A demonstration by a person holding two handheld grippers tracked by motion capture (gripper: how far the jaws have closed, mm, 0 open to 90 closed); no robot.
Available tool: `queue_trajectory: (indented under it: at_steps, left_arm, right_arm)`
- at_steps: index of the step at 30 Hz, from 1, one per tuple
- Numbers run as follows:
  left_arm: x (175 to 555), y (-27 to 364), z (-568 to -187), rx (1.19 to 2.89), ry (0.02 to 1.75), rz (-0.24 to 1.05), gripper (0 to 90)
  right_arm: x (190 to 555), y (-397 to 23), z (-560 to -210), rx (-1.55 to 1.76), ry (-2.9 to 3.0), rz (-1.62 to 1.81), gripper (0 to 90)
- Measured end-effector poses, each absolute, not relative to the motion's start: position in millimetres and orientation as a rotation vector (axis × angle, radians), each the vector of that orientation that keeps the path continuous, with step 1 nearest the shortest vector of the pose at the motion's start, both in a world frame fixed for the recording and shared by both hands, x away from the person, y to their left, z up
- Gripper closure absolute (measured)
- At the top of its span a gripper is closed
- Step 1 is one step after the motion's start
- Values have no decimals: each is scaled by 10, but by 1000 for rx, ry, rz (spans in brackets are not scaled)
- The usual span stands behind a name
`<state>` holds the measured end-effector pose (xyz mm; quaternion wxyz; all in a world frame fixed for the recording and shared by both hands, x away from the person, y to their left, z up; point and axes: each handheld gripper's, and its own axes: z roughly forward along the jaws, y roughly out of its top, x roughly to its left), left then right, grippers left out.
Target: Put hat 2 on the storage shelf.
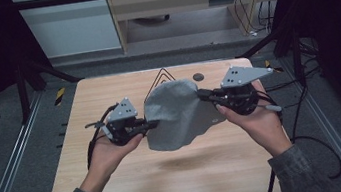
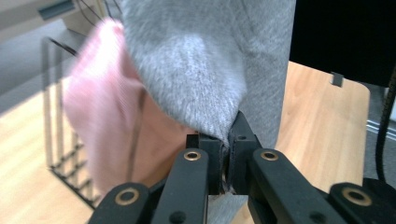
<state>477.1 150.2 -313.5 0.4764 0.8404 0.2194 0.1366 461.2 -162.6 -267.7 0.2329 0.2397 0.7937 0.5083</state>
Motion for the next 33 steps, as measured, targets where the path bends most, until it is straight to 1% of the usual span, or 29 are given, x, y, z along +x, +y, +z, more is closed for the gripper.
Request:
queue_trajectory:
  at_steps: [1,3,4,5,10,11,12,14,18,23,29,33]
  left_arm:
    - [4771,1502,-3135,2054,536,334,866]
    - [4856,1499,-2923,2064,549,353,867]
    - [4856,1499,-2923,2064,549,353,867]
    - [4913,1485,-2791,2071,547,374,867]
    - [5011,1434,-2475,2092,527,435,866]
    - [5011,1434,-2475,2092,527,435,867]
    - [5035,1415,-2360,2081,522,449,866]
    - [5068,1406,-2269,2063,524,458,867]
    - [5171,1371,-2170,2049,542,463,867]
    - [5337,1331,-2029,2042,535,525,866]
    - [5577,1349,-1904,2012,549,559,866]
    - [5699,1351,-1836,1984,555,602,866]
  right_arm:
    - [4612,-1626,-2677,658,2180,1396,892]
    - [4678,-1674,-2579,683,2145,1425,893]
    - [4678,-1674,-2579,683,2145,1425,893]
    - [4725,-1688,-2509,685,2129,1433,893]
    - [4842,-1708,-2307,689,2089,1455,892]
    - [4862,-1712,-2265,688,2078,1458,893]
    - [4879,-1716,-2225,690,2066,1462,892]
    - [4919,-1725,-2164,707,2041,1467,893]
    - [5009,-1747,-2096,735,2012,1457,893]
    - [5198,-1789,-2043,782,1981,1444,893]
    - [5490,-1839,-2010,829,1944,1466,893]
    - [5597,-1799,-1962,822,1929,1465,893]
